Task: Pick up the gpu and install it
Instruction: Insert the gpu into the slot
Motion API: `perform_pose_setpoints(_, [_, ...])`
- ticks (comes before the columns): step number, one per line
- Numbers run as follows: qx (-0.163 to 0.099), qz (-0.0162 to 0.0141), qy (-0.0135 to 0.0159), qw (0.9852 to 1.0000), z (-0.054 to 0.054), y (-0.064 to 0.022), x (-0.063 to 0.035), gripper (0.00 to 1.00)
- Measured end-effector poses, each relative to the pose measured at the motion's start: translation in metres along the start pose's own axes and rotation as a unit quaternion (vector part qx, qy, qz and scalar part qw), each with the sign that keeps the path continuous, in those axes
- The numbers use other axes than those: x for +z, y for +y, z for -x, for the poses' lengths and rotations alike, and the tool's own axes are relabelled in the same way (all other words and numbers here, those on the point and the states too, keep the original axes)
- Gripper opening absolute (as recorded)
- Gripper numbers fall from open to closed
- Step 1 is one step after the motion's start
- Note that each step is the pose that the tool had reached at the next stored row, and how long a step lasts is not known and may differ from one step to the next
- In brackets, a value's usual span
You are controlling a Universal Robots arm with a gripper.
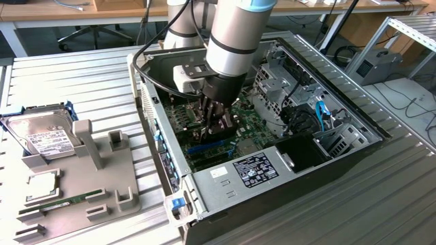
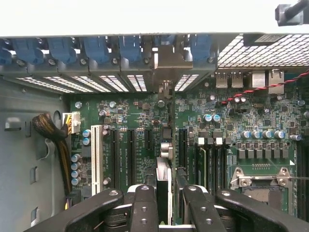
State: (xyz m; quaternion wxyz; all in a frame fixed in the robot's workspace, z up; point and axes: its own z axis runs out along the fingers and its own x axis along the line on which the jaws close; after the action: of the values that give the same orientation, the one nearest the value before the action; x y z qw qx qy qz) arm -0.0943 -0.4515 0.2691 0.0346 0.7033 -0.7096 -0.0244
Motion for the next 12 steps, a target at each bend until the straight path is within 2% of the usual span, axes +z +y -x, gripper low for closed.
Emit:
perform_pose_setpoints(7, [0.0, 0.0, -0.0001, 1.0, 0.0002, -0.0003, 0.0031, 0.26])
perform_pose_setpoints(12, [0.0, 0.0001, -0.0011, 1.0, 0.0002, -0.0004, 0.005, 0.26])
